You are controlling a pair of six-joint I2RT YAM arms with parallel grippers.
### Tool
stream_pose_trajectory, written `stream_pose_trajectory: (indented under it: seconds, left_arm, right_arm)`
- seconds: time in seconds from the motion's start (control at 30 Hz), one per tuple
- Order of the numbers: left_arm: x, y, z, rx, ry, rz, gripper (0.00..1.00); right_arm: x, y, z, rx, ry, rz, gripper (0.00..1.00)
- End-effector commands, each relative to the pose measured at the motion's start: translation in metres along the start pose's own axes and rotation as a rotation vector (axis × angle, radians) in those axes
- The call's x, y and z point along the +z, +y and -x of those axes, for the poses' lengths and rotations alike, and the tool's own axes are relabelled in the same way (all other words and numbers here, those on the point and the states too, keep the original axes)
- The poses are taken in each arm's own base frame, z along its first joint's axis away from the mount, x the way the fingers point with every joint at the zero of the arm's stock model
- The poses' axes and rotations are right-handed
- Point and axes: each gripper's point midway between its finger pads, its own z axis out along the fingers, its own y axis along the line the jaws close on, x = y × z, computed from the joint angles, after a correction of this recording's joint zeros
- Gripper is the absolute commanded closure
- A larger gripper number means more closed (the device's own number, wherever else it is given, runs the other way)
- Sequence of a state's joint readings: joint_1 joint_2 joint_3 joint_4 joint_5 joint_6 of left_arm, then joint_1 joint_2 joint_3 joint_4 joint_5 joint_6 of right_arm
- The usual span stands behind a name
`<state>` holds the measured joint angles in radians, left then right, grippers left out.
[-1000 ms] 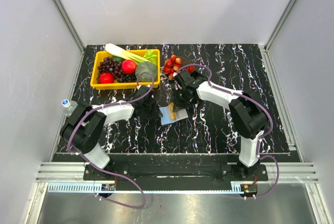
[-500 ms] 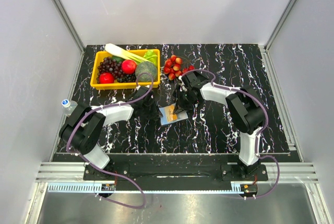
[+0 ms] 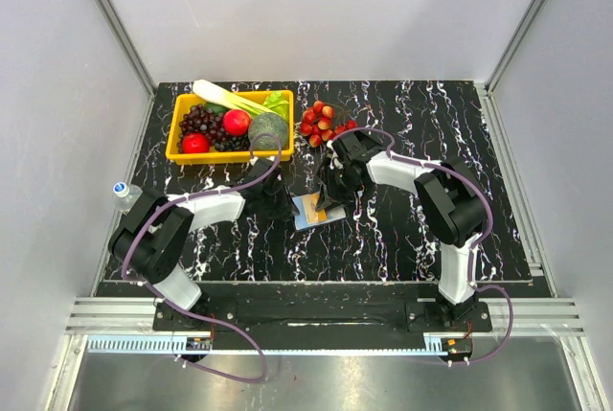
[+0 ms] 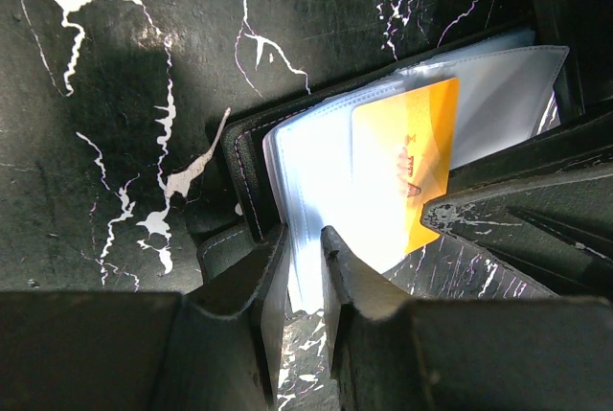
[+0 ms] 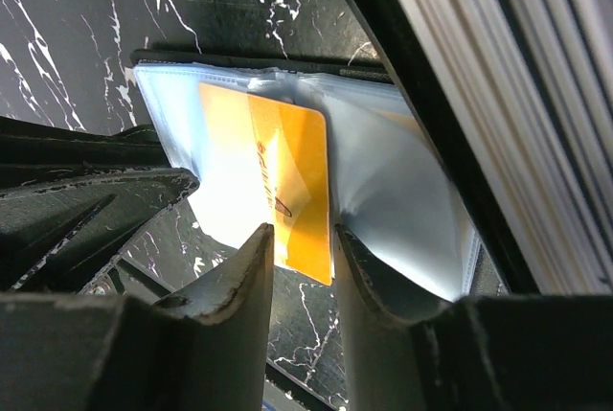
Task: Put the credit cards into the card holder
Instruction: Insert the credit card into the card holder.
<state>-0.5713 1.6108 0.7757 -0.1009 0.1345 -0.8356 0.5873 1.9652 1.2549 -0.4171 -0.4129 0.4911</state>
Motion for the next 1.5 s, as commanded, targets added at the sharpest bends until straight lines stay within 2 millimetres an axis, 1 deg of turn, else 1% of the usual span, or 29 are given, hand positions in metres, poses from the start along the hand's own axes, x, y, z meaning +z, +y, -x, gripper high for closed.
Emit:
stream_pose_trajectory:
  seconds: [0.0,0.3,0.67,0.83,0.97,1.07,1.1,1.13,1.27,1.4,1.47]
  left_arm:
    - [-0.003,0.002,-0.005,0.016,0.01,0.01,0.75]
    - [-0.003,-0.003,-0.002,0.013,-0.003,-0.013,0.75]
    - [-0.004,-0.006,-0.001,0.004,-0.013,-0.038,0.73]
    - [-0.003,-0.007,-0.002,0.005,-0.009,-0.047,0.73]
    - [-0.004,-0.01,-0.002,0.012,-0.01,-0.062,0.73]
    - [-0.004,-0.01,-0.001,0.012,-0.014,-0.06,0.73]
    - [-0.004,-0.009,-0.002,0.009,-0.013,-0.053,0.73]
    - [-0.005,-0.008,-0.001,0.012,-0.016,-0.05,0.74]
    - [-0.011,-0.001,0.004,0.009,-0.042,-0.009,0.77]
    - [-0.016,0.0,0.008,0.01,-0.061,-0.001,0.77]
    - [-0.018,-0.002,0.01,0.013,-0.068,-0.009,0.72]
  right_arm:
    - [-0.007,0.012,0.007,-0.036,-0.017,0.022,0.62]
    - [0.001,0.045,0.003,-0.109,0.007,0.09,0.6]
    - [0.015,0.046,-0.006,-0.118,0.049,0.1,0.58]
    - [0.014,0.059,0.0,-0.152,0.025,0.178,0.57]
    - [0.01,0.067,0.002,-0.178,0.008,0.214,0.56]
    - [0.011,0.061,0.004,-0.167,-0.009,0.18,0.56]
    - [0.011,0.054,0.007,-0.152,-0.024,0.138,0.56]
    - [0.009,0.05,0.008,-0.154,-0.04,0.115,0.56]
    - [-0.011,0.047,0.02,-0.17,-0.133,0.057,0.55]
    - [-0.043,0.057,0.038,-0.2,-0.224,0.067,0.53]
    - [-0.061,0.054,0.05,-0.204,-0.273,0.058,0.52]
